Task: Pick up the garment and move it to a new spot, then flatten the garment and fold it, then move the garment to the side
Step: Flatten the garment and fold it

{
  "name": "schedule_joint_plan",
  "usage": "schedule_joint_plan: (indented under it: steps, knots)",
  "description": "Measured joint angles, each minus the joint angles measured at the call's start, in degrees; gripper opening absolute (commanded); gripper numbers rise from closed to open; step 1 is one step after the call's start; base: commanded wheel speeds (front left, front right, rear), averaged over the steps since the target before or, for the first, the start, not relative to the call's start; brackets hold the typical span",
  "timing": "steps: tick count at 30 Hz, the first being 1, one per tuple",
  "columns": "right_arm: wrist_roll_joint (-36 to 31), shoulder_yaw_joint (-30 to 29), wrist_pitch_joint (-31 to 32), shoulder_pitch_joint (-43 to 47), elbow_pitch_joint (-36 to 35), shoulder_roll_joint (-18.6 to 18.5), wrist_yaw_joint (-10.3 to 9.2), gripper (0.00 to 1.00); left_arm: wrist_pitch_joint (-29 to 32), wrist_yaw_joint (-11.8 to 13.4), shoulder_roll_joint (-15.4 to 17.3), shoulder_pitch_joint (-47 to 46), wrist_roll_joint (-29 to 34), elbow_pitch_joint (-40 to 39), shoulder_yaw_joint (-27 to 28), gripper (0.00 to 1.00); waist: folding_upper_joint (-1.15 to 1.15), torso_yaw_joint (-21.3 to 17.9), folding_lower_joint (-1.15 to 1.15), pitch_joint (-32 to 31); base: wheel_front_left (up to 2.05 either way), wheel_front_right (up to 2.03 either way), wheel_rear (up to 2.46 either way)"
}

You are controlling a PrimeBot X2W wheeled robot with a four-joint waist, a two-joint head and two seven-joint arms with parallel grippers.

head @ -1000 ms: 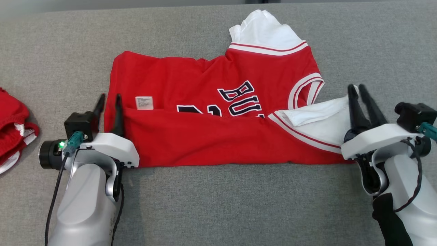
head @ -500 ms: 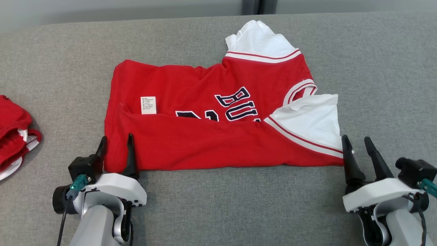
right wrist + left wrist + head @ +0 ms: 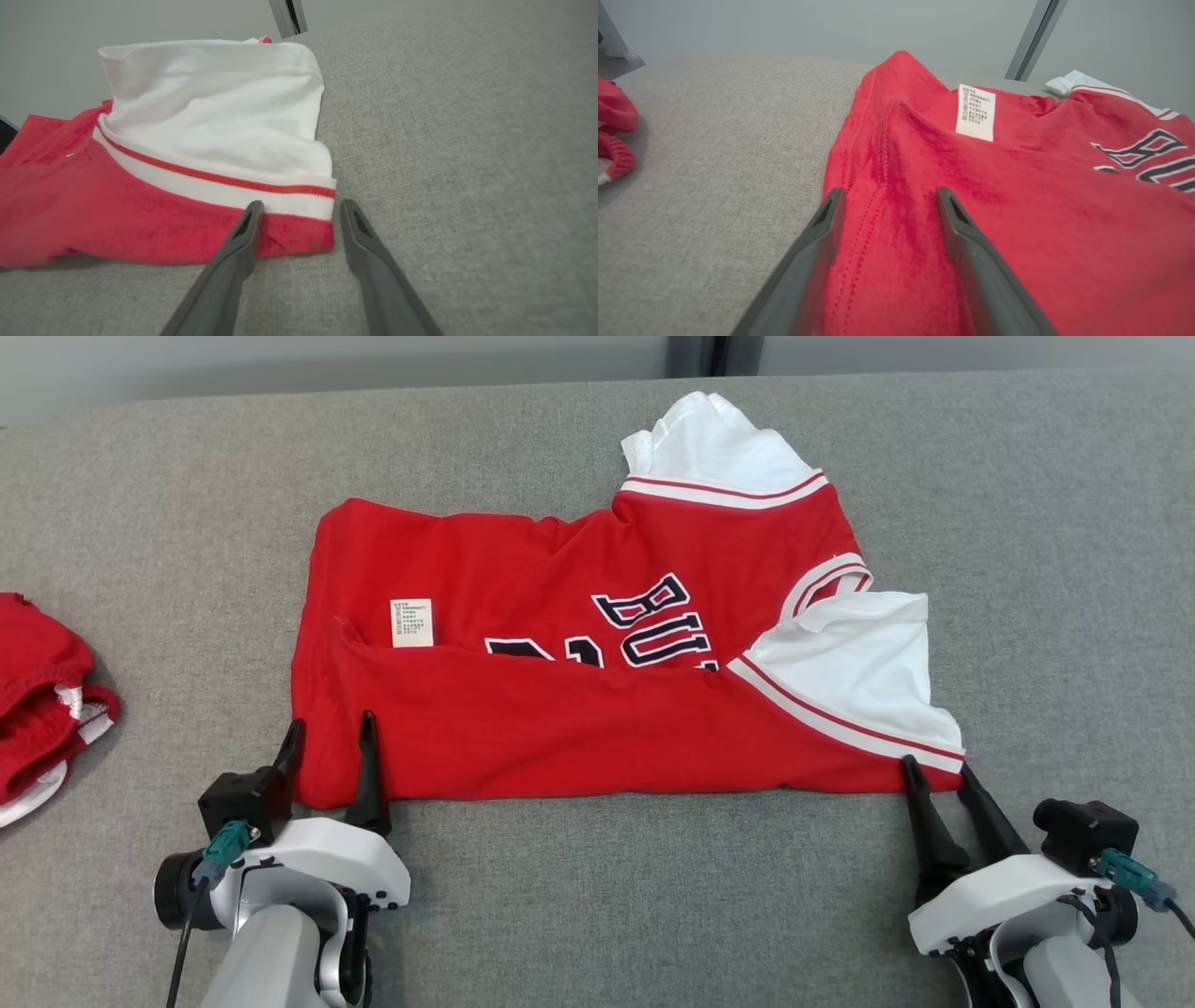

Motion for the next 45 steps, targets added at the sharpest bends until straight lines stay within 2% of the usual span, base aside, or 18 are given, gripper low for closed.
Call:
schedule_joint_plan:
  steps: [1,11,21,22,25,26,27,28,29,32,37,45]
  knots:
    - [0.0,0.1,0.0,-0.1,0.3,0.0,0.0,0.0,0.0,0.0,0.0,0.0,0.0,0.1,0.0,1.0,0.0,0.1,0.0,0.0,0.0,0.0,0.0]
    - [0.0,-1.5,0.2,-0.2,-2.1,-1.8,0.01,0.0,0.0,-1.3,0.0,1.4,-1.3,2.4,-0.1,1.0,0.0,-0.5,0.0,-0.7,0.0,0.0,0.0]
    - [-0.7,-1.8,0.2,-0.2,-4.1,-1.5,0.01,0.0,-0.6,-1.9,0.2,0.2,-1.7,7.6,-0.2,1.0,0.0,-1.8,0.0,-0.5,0.0,0.0,0.0]
    - [-0.7,-1.8,0.2,-0.2,-4.1,-1.5,0.01,0.0,-0.6,-1.9,0.2,0.2,-1.7,7.6,-0.2,0.87,0.0,-1.8,0.0,-0.5,0.0,0.0,0.0]
    - [-0.7,-1.7,0.2,-0.3,-4.2,-1.4,0.01,0.0,-0.7,-1.8,0.2,-0.7,-2.4,9.7,-0.6,0.6,0.0,-1.7,0.0,-0.7,0.0,0.0,0.0]
    - [-0.7,-1.7,0.2,-0.4,-4.2,-1.4,0.01,0.0,-0.7,-1.6,0.2,-1.0,-2.5,10.4,-0.8,0.57,0.0,-1.6,0.0,-0.9,0.0,0.0,0.0]
    - [-0.7,-1.7,0.2,-0.4,-4.2,-1.4,0.01,0.0,-0.8,-1.6,0.2,-1.3,-2.9,11.1,-0.9,0.4,0.0,-1.6,0.0,-0.9,0.0,0.0,0.0]
    - [-0.7,-1.6,0.2,-0.4,-4.2,-1.4,0.01,0.0,-0.9,-1.6,0.2,-1.7,-3.5,11.7,-1.0,0.15,0.0,-1.5,0.0,-1.0,0.0,0.0,0.0]
    - [-0.7,-1.6,0.2,-0.4,-4.2,-1.3,0.01,0.0,-0.9,-1.6,0.2,-1.9,-3.6,12.2,-1.2,0.0,0.0,-1.4,0.0,-1.1,0.0,0.0,0.0]
    - [-0.5,-1.6,0.2,-0.6,-4.2,-1.4,0.01,0.0,-0.9,-1.8,0.4,-2.1,-3.7,12.6,-1.1,0.0,0.0,-1.3,0.0,-1.4,0.0,0.0,0.0]
    - [-0.6,-2.1,0.2,-0.5,-4.0,-1.3,0.01,0.0,-0.1,-1.5,-0.1,0.8,-3.3,8.2,0.3,0.0,0.0,-1.0,0.0,-3.0,0.0,0.0,0.0]
    - [-0.8,-1.8,0.2,4.5,-3.0,-1.4,0.02,0.0,0.0,-1.3,-0.2,8.7,-2.8,4.9,2.0,0.0,0.0,-0.5,0.0,-9.2,0.0,0.0,0.0]
